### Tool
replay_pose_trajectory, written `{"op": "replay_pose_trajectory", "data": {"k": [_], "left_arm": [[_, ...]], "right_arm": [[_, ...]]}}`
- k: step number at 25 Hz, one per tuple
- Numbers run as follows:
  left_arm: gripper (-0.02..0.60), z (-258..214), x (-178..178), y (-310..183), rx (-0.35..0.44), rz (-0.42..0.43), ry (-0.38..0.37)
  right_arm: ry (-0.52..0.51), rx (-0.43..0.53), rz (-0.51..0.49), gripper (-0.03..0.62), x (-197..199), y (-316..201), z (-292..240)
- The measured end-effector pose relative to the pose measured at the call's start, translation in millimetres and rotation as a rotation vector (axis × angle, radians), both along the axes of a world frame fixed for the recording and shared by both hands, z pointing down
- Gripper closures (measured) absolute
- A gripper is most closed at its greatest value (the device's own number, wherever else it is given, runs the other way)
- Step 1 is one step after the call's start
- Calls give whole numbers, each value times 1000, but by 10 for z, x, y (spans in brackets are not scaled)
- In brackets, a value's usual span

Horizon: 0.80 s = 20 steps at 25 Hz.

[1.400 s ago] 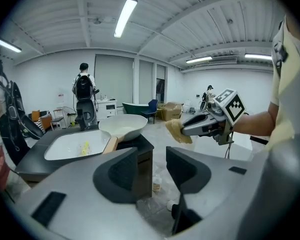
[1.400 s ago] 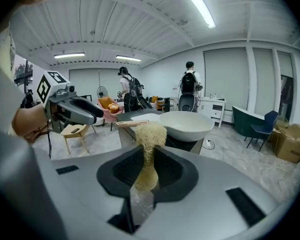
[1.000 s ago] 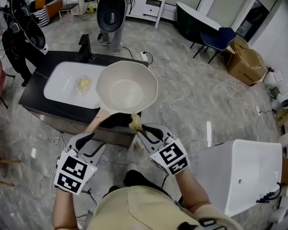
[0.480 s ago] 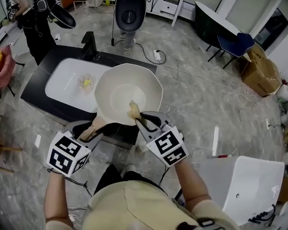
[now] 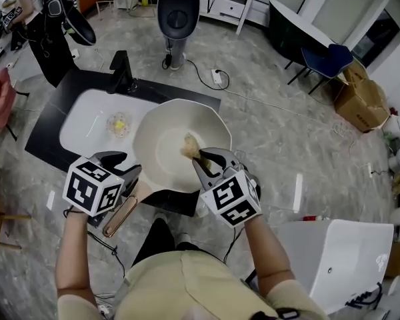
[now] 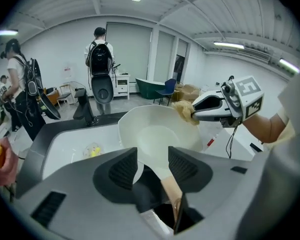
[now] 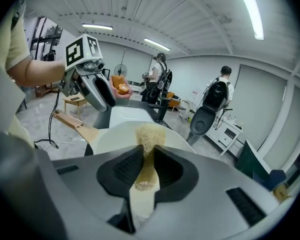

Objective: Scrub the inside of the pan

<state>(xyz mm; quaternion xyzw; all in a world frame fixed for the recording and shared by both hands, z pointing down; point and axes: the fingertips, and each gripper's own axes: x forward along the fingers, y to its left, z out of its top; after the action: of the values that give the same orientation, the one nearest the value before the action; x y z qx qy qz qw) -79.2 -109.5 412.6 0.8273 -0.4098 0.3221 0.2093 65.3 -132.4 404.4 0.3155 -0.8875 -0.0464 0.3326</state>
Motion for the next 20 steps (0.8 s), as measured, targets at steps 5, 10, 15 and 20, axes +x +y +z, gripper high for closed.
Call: {"op": "replay_pose_trajectory", "data": {"k": [5,10,15,20], "left_arm": [[385,178,-162,-353,-30,-42,70],[385,414,-230,-686,-51,-104,124],[403,634,-226,-871,-64,-131,181],[412,730,-171,-903,-97,-124,229]], "right_arm": [[55,-24,37,519,-131,-313,64],[102,-96,96,519,-269,-653,339],[202,-106,140,519,-402,-924,605],[278,-129,236,519,-363,-1194,831]]}}
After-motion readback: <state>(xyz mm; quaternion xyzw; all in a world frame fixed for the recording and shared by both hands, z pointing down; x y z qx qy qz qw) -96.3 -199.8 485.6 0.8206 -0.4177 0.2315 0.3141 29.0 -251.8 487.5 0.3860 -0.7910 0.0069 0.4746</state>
